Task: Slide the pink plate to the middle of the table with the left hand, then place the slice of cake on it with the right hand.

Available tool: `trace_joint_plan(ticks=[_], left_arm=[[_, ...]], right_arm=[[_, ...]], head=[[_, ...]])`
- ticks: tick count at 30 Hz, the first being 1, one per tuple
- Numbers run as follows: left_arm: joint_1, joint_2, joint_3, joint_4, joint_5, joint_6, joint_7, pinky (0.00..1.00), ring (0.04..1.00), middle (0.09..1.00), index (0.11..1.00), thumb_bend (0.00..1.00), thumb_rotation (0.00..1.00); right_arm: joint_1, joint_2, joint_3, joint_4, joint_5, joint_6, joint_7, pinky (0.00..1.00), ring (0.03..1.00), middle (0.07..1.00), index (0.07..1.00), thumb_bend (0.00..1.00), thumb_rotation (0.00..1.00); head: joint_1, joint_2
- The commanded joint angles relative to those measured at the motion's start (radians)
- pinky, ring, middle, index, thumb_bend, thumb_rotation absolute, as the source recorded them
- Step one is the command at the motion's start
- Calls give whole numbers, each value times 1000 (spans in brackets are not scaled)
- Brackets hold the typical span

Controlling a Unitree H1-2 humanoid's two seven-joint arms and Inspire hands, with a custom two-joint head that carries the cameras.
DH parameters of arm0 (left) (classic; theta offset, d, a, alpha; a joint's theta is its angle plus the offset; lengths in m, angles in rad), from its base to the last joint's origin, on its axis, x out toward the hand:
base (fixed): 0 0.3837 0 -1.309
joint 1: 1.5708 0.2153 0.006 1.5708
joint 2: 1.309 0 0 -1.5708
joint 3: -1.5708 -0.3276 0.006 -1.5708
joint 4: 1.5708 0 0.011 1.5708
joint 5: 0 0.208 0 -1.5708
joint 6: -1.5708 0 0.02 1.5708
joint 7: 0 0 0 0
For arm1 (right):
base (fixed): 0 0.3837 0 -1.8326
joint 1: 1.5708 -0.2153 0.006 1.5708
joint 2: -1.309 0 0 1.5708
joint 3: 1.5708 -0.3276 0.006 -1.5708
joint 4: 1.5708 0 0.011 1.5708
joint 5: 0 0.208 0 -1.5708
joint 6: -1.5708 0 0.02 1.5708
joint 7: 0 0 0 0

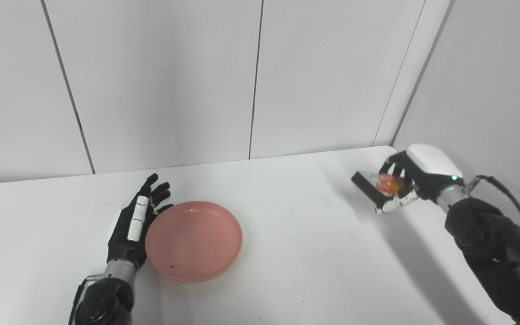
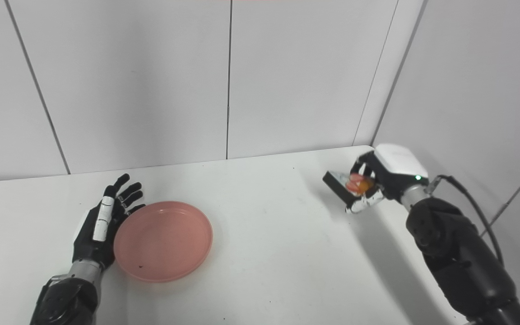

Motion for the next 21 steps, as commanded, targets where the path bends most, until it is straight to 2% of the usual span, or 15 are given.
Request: trace_joint_plan(ticks=[1, 4, 9, 12, 15, 16, 18, 21], left_arm=[[49, -5, -7, 69, 7, 36, 1, 754, 869, 840, 877, 813, 860], [47, -9, -10, 74, 9, 32, 0, 753, 867, 837, 875, 815, 862], [46, -21, -15, 72, 10, 35, 3, 773, 878, 846, 874, 809, 871], [41, -31, -21, 89, 16, 21, 5, 774, 882, 849, 868, 821, 871], [37, -44, -32, 99, 30, 8, 18, 774, 885, 852, 869, 818, 884], [37, -47, -34, 100, 34, 6, 22, 777, 887, 855, 873, 809, 889], [28, -58, -37, 117, 39, -5, 31, 776, 887, 855, 875, 800, 888], [10, -69, -34, 156, 43, -26, 42, 767, 883, 854, 872, 776, 879]], right_arm=[[-50, -32, -21, -87, -3, 20, 12, 137, 219, 331, 490, 526, 141], [-79, -27, -18, -163, -4, 35, 52, 151, 237, 349, 490, 525, 137], [-123, 8, 7, -212, -37, 62, 98, 178, 268, 374, 489, 526, 137], [-152, 28, 32, -204, -32, 52, 116, 185, 275, 378, 488, 526, 136], [-179, 51, 47, -188, -19, 44, 121, 239, 328, 428, 489, 526, 136], [-188, 62, 50, -181, -13, 41, 119, 212, 292, 389, 490, 525, 134], [-216, 84, 69, -158, -5, 21, 119, 197, 273, 366, 490, 525, 133], [-248, 111, 99, -131, -5, -1, 115, 238, 315, 396, 488, 525, 136]], head=[[6, -1], [15, -3], [61, -4], [90, -6], [152, -8], [152, -8], [199, -12], [233, -16]])
